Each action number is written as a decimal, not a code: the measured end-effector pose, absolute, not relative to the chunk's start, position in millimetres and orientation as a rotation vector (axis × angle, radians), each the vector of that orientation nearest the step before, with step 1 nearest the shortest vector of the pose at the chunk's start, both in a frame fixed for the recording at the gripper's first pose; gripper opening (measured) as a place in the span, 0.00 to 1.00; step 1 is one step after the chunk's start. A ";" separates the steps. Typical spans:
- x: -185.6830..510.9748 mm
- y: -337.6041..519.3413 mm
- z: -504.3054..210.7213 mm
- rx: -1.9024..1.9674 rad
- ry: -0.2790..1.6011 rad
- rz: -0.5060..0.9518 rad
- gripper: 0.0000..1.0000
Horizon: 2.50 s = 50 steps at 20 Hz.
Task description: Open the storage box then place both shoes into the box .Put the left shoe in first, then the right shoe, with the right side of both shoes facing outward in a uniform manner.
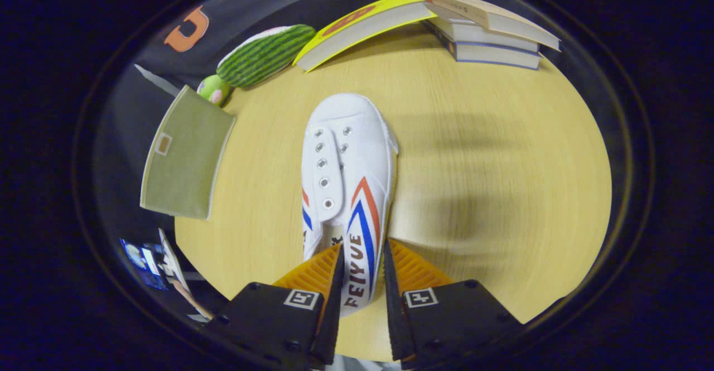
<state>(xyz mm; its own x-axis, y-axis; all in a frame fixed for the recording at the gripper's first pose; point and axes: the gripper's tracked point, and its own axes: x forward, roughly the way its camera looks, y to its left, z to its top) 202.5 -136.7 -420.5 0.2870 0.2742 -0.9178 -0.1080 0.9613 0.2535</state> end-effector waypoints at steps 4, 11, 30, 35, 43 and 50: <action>199.4 -132.4 -405.5 0.234 1.232 0.281 0.25; 187.9 -103.1 -342.2 0.286 1.145 0.304 0.22; 213.5 103.3 -187.5 0.466 0.775 0.201 0.22; 215.0 161.2 -195.9 0.462 0.754 0.198 0.22; 224.1 226.6 -225.0 0.525 0.704 0.196 0.22; 234.5 247.6 -266.6 0.525 0.727 0.125 0.22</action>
